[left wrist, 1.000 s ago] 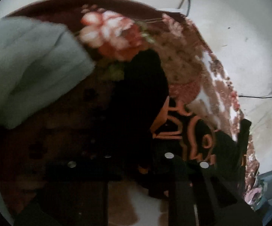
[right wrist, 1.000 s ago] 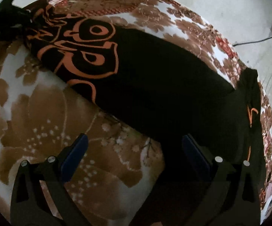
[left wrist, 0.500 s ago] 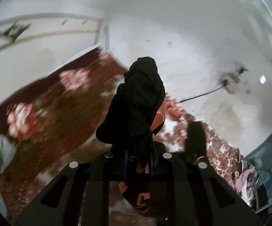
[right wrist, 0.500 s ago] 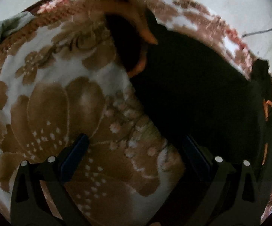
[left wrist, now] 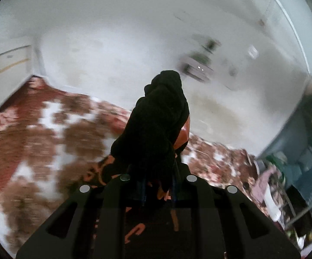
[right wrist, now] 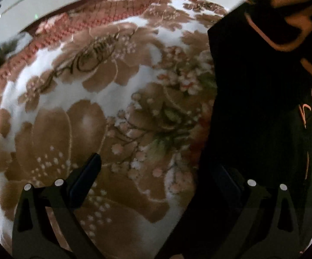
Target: Fold large clothes
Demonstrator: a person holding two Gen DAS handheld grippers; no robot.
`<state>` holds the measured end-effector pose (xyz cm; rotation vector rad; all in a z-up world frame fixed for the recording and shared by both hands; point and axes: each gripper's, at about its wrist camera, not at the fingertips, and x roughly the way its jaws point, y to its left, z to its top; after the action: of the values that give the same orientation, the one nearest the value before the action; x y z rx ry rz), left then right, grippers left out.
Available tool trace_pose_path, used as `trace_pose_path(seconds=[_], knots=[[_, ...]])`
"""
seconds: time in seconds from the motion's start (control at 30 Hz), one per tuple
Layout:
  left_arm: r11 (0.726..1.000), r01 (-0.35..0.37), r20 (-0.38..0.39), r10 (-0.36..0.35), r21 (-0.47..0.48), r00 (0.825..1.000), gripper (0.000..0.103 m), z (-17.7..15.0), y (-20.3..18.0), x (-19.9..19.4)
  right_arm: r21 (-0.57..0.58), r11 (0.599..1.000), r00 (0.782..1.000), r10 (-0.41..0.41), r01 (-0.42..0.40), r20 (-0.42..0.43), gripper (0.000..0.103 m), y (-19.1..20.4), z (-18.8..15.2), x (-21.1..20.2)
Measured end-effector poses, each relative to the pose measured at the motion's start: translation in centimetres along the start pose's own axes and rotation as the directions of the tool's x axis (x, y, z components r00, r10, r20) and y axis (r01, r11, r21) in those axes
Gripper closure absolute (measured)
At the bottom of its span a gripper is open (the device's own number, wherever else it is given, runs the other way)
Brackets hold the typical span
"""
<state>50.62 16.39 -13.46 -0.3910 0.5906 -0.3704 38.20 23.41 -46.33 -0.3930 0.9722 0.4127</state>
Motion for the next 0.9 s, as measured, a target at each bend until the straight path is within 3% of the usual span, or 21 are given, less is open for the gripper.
trace_pose_path(seconds=[0.17, 0.27, 0.33, 0.4, 0.43, 0.53, 0.6, 0.67, 0.7, 0.73, 0.77, 0.8, 0.83, 0.9], knots=[[0.995, -0.020, -0.082, 0.029, 0.101, 0.996, 0.088, -4.8, -9.8, 9.4, 0.036, 0.999, 1.000, 0.012, -0.012, -0.009, 0.005, -2.0, -0.5, -0.7], [0.984, -0.029, -0.177, 0.061, 0.175, 0.982, 0.088, -9.3, -15.1, 16.0, 0.038, 0.998, 0.999, 0.044, -0.044, 0.006, 0.004, -3.4, -1.3, -1.4], [0.959, -0.049, -0.247, 0.121, 0.277, 0.962, 0.088, -13.9, -18.5, 20.9, 0.023, 0.996, 0.996, 0.084, -0.084, -0.003, 0.004, -4.5, -2.0, -0.8], [0.941, -0.032, -0.319, 0.146, 0.336, 0.937, 0.088, -18.3, -19.9, 24.6, 0.030, 0.988, 0.985, 0.156, -0.154, -0.069, 0.004, -5.2, -3.1, 0.8], [0.919, -0.036, -0.340, 0.182, 0.393, 0.923, 0.088, -20.7, -20.8, 26.4, 0.030, 0.986, 0.982, 0.164, -0.162, -0.091, 0.004, -5.6, -3.5, 1.4], [0.856, -0.033, -0.370, 0.257, 0.515, 0.893, 0.088, -26.1, -22.7, 29.6, -0.015, 0.980, 0.979, 0.197, -0.198, -0.055, 0.004, -5.8, -4.6, 1.4], [0.836, -0.042, -0.388, 0.297, 0.547, 0.873, 0.088, -28.8, -23.0, 31.2, -0.038, 0.977, 0.977, 0.210, -0.211, -0.036, 0.004, -6.0, -5.0, 1.1], [0.834, -0.052, -0.424, 0.332, 0.550, 0.842, 0.087, -30.6, -22.9, 32.5, -0.052, 0.973, 0.975, 0.223, -0.224, -0.019, 0.004, -6.2, -5.5, 0.9], [0.835, -0.046, -0.461, 0.347, 0.548, 0.817, 0.080, -31.6, -22.9, 33.1, -0.063, 0.972, 0.974, 0.227, -0.227, -0.014, 0.004, -6.2, -5.7, 0.8], [0.833, -0.031, -0.495, 0.357, 0.552, 0.792, 0.063, -32.7, -23.1, 33.7, -0.079, 0.970, 0.973, 0.231, -0.231, -0.008, 0.004, -6.2, -5.9, 0.5], [0.835, -0.008, -0.513, 0.345, 0.550, 0.786, 0.050, -33.2, -23.6, 33.8, -0.090, 0.968, 0.972, 0.233, -0.232, -0.007, 0.004, -6.2, -6.1, 0.3], [0.836, 0.045, -0.536, 0.308, 0.546, 0.786, 0.027, -34.1, -24.5, 33.5, -0.104, 0.967, 0.973, 0.232, -0.231, -0.009, 0.004, -6.2, -6.4, 0.0], [0.821, 0.067, -0.533, 0.304, 0.567, 0.789, 0.019, -34.8, -25.6, 33.1, -0.119, 0.967, 0.974, 0.227, -0.227, -0.011, 0.005, -6.3, -6.6, -0.4], [0.792, 0.100, -0.520, 0.294, 0.602, 0.802, 0.019, -35.7, -27.8, 31.7, -0.138, 0.966, 0.976, 0.218, -0.217, -0.007, 0.005, -6.4, -6.9, -1.0]])
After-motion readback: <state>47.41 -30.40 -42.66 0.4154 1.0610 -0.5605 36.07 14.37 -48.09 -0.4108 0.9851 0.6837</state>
